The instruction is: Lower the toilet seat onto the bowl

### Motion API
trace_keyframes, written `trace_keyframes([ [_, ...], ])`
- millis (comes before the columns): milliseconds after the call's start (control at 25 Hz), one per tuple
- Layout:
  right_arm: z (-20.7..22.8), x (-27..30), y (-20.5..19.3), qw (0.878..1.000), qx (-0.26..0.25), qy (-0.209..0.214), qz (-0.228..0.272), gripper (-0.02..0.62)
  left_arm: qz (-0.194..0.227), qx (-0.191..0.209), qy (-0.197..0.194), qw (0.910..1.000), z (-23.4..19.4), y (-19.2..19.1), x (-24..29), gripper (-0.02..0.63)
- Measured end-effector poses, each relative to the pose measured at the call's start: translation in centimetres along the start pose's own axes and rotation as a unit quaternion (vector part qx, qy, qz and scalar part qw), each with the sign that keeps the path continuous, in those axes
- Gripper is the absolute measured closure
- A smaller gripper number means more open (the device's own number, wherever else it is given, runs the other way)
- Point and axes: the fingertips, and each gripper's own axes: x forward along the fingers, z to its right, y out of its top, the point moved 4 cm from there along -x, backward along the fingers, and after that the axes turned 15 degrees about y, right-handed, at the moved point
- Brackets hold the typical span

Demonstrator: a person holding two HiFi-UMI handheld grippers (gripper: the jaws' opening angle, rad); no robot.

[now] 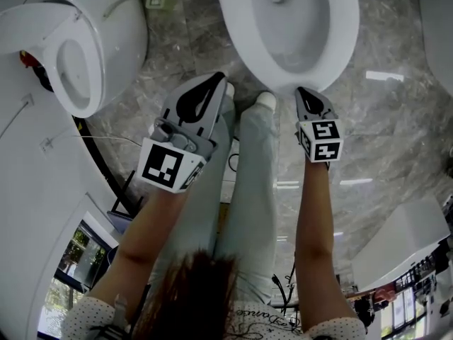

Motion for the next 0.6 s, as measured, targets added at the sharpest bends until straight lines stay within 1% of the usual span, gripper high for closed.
trace_keyframes([
  [120,-0.1,0.0,0.0,1.000,0.001,0.005,-0.011,0.584,0.002,-0.002,0.005,1.0000,-0.2,0.3,-0.1,0.601],
  [240,-0.7,-0.3,0.6,1.000,0.004,0.011,-0.008,0.584,0.007,-0.002,0.006,1.0000,-0.4,1.1,0.0,0.601],
  [440,-2.4,-1.9,2.6,0.999,0.020,0.016,0.018,0.584,0.015,-0.002,0.006,0.9999,-0.6,3.1,-0.6,0.601],
  [600,-3.1,-4.2,5.7,0.998,0.021,0.012,0.055,0.584,0.031,-0.002,0.002,0.9995,-0.4,5.5,-0.9,0.601],
])
